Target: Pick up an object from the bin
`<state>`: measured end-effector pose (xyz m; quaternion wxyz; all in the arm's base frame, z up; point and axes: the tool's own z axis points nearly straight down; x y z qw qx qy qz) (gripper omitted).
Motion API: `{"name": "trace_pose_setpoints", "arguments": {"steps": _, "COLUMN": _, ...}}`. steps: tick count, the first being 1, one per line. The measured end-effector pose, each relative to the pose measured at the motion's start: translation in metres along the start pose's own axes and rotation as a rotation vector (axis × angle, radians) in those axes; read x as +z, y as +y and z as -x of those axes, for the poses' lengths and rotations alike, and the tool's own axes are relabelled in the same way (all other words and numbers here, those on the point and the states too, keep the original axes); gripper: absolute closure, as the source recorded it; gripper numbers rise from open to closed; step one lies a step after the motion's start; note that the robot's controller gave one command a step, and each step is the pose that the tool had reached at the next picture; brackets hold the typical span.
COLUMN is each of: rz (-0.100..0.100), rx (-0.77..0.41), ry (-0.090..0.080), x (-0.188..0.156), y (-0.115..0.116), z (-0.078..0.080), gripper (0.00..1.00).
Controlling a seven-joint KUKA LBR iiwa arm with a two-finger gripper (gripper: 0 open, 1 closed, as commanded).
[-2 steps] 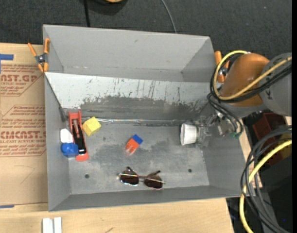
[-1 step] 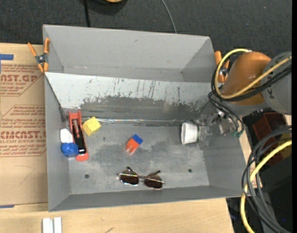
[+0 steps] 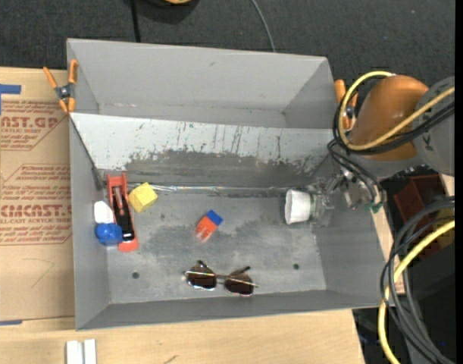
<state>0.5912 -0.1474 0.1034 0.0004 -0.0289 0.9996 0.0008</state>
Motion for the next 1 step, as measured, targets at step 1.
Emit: {"name": "trace_pose_setpoints", "arguments": {"steps": 1, "rz": -0.001, "rx": 0.000, "ry": -0.002, "x": -0.0223, "y": -0.0001, "z": 0.0005, "gripper": 1.00}}
